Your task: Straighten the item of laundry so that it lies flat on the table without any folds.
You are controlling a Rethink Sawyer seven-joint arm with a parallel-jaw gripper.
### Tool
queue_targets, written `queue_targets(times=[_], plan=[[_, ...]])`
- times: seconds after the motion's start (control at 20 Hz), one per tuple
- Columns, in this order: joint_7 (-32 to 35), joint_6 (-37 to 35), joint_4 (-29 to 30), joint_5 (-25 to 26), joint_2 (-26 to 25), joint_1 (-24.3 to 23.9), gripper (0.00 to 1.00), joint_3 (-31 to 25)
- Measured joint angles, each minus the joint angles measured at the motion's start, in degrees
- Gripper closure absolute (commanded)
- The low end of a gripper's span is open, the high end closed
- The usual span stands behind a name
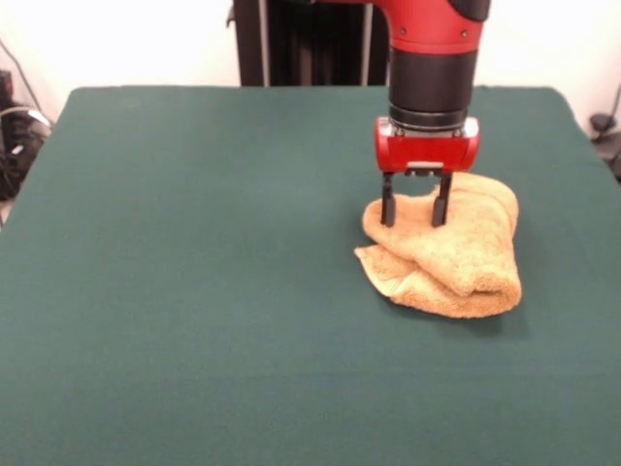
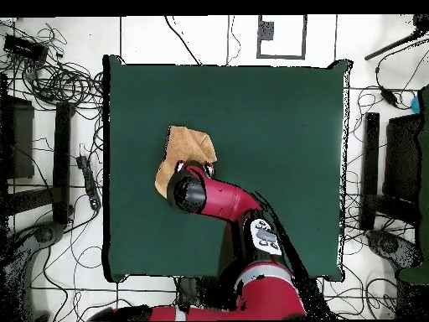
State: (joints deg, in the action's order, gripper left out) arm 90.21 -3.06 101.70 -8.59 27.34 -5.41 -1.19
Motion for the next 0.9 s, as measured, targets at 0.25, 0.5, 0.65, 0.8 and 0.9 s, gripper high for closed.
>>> queue_targets(times=[0.25, 0.5, 0.65, 0.8, 0.9], plan=[[0.00, 1.39, -0.58, 0.01, -1.01, 0.12, 0.00, 0.06], [0.00, 3.80, -1.45, 0.03, -2.72, 0.40, 0.00, -0.04], [0.00, 4.82, -1.60, 0.32, -2.94, 0.93, 1.00, -0.12], [0.00, 5.28, -1.59, 0.77, -2.95, 0.96, 1.00, -0.11], [0.00, 5.32, -1.60, 0.93, -2.96, 0.94, 1.00, -0.11]])
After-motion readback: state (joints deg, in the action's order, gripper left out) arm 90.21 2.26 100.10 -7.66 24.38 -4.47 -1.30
